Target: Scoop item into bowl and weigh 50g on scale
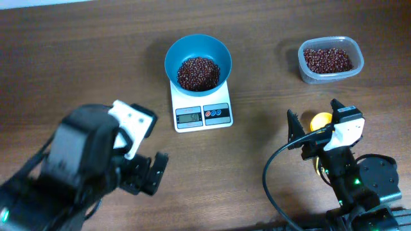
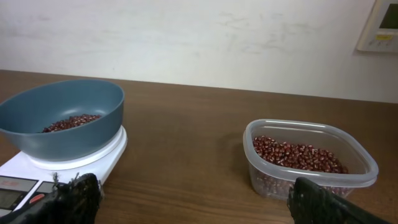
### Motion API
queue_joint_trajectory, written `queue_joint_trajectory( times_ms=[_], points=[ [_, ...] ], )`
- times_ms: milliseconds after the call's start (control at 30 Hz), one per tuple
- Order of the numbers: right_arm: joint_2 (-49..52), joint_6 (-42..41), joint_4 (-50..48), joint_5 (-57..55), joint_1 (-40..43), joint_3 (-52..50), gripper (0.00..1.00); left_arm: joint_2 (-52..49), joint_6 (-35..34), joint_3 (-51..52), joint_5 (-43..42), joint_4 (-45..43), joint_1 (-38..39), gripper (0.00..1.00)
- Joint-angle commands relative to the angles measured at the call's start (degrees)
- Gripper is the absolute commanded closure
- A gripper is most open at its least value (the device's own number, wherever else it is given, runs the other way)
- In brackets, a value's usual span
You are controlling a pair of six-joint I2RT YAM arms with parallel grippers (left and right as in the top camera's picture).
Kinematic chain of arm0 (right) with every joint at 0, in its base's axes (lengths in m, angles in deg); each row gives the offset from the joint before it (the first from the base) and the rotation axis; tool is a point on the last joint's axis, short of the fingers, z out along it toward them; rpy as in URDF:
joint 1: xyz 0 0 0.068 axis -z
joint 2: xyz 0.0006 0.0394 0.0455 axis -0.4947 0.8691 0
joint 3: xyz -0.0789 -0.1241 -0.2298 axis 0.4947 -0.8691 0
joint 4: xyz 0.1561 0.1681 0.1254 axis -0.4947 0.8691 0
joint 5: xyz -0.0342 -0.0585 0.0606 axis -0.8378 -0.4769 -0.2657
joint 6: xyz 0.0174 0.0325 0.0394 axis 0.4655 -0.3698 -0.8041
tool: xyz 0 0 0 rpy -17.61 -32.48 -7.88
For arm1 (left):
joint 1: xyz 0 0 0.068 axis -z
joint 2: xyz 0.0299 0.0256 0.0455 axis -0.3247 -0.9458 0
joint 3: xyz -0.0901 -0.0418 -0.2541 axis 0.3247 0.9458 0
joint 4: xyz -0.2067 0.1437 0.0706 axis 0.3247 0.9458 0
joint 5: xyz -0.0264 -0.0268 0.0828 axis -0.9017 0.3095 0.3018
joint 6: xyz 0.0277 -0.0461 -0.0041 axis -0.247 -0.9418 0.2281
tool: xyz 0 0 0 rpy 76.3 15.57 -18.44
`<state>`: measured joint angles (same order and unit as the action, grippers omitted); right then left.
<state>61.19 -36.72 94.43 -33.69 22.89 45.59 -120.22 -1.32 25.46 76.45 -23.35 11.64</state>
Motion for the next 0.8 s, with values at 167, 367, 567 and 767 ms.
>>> queue_joint_trajectory(
  times_ms=[167,367,567,767],
  points=[
    [-0.48,-0.04,-0.02,-0.33,-0.35,-0.61,0.01,11.89,1.03,15.93,2.71,-17.59,-11.39,0.01],
    [-0.48,-0.04,-0.02,-0.33,-0.35,-0.61,0.01,25.22,1.01,24.59,2.27,-21.09,-18.62,0.01],
    [-0.48,-0.04,-0.02,-0.33,-0.35,-0.61,0.01,33.99,1.03,32.61,0.46,-28.59,-20.81,0.01],
    [-0.48,-0.04,-0.02,-0.33,-0.35,-0.61,0.01,40.19,1.03,37.79,-0.96,-31.56,-20.87,0.01]
  ],
)
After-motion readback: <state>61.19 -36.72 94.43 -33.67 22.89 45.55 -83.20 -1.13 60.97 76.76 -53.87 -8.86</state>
